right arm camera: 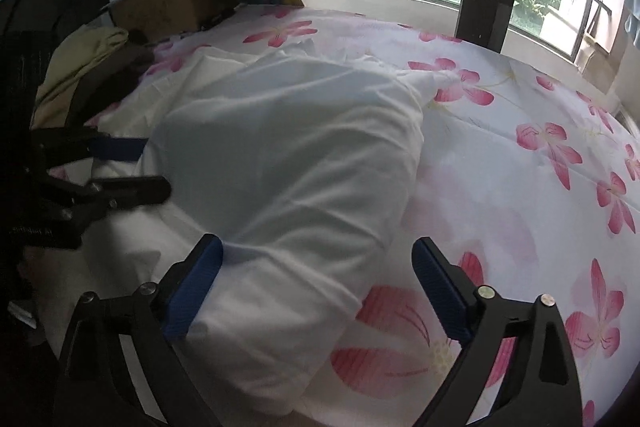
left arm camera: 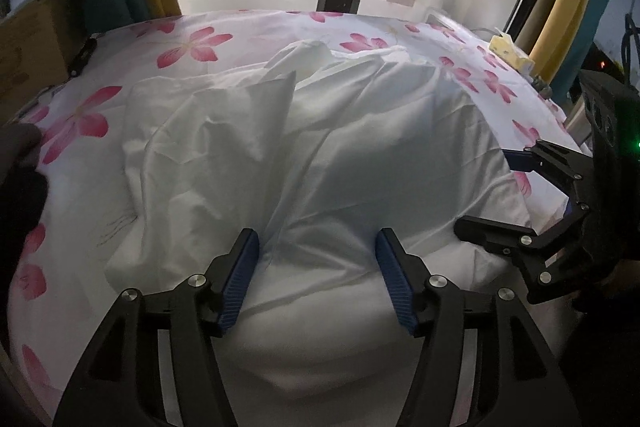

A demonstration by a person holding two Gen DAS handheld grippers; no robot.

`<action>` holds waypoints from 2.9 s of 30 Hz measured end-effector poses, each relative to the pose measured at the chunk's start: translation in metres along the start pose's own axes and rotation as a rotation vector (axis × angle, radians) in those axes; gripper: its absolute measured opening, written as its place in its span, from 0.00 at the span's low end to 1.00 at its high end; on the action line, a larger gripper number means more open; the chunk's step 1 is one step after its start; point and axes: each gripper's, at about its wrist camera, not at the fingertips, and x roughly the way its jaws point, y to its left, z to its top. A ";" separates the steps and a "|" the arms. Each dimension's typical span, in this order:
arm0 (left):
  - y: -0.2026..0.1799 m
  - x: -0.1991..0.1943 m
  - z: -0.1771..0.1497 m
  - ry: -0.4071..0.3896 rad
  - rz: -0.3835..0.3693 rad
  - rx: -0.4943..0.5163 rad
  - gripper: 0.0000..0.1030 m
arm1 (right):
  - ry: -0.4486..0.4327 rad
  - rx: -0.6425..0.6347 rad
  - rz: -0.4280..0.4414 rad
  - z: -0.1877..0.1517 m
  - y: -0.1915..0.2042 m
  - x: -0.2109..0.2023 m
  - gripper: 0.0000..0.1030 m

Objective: Fold large clothes

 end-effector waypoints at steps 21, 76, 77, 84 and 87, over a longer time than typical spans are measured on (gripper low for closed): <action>0.037 -0.051 -0.004 -0.142 0.134 -0.157 0.62 | -0.075 0.047 -0.014 -0.011 -0.017 -0.039 0.92; 0.015 0.048 0.054 -0.045 -0.167 -0.149 0.73 | -0.032 0.145 -0.036 0.030 -0.054 0.029 0.92; 0.015 0.049 0.054 -0.043 -0.179 -0.147 0.68 | -0.033 0.145 -0.036 0.030 -0.053 0.029 0.92; 0.010 0.044 0.051 -0.049 -0.191 -0.106 0.49 | -0.032 0.140 -0.016 0.029 -0.051 0.028 0.92; 0.008 0.043 0.052 -0.050 -0.190 -0.093 0.46 | -0.031 0.130 0.002 0.027 -0.047 0.027 0.92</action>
